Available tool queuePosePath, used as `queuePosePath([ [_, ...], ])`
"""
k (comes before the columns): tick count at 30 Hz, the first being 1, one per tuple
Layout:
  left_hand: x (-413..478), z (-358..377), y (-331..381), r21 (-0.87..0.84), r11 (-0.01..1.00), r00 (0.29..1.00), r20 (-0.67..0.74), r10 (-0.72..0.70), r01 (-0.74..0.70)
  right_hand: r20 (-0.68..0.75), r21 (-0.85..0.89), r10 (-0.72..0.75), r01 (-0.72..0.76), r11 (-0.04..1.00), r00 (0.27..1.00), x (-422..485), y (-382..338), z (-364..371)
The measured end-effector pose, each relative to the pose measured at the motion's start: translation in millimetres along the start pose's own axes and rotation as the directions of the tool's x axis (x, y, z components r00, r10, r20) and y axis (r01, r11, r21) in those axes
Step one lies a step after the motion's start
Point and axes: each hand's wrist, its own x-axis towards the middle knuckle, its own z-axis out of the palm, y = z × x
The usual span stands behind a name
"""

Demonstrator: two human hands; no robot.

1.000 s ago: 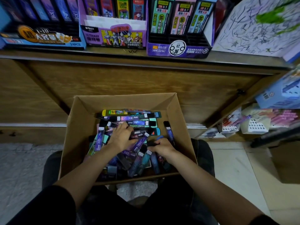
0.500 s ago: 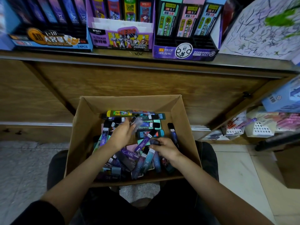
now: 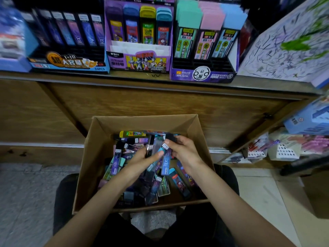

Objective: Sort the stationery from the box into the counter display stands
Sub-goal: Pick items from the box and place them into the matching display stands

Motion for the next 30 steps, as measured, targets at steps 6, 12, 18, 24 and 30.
queuePosePath([
  [6, -14.1, -11.9, 41.7, -0.044, 0.958, 0.959, -0.015, 0.283, -0.283, 0.157, 0.033, -0.105, 0.102, 0.994, 0.982, -11.4, -37.0, 19.7],
  [12, -23.6, -44.8, 83.3, -0.096, 0.921, 0.922, -0.13, 0.365, -0.378, 0.226, -0.119, -0.218, 0.249, 0.961, 0.949, -27.5, -89.3, 48.5],
  [18, -46.3, -83.5, 124.8, -0.024, 0.872, 0.855, -0.211, 0.473, -0.488, 0.302, -0.209, -0.354, 0.424, 0.881, 0.885, -29.6, -157.4, 82.8],
  [24, -66.4, -131.5, 159.4, 0.018, 0.834, 0.789, -0.315, 0.527, -0.551, 0.335, -0.262, -0.525, 0.613, 0.745, 0.782, -17.5, -224.5, 136.3],
  [30, -82.9, -174.3, 169.1, 0.117, 0.819, 0.718, -0.424, 0.552, -0.562, 0.317, -0.322, -0.623, 0.699, 0.639, 0.715, 13.5, -256.1, 211.3],
])
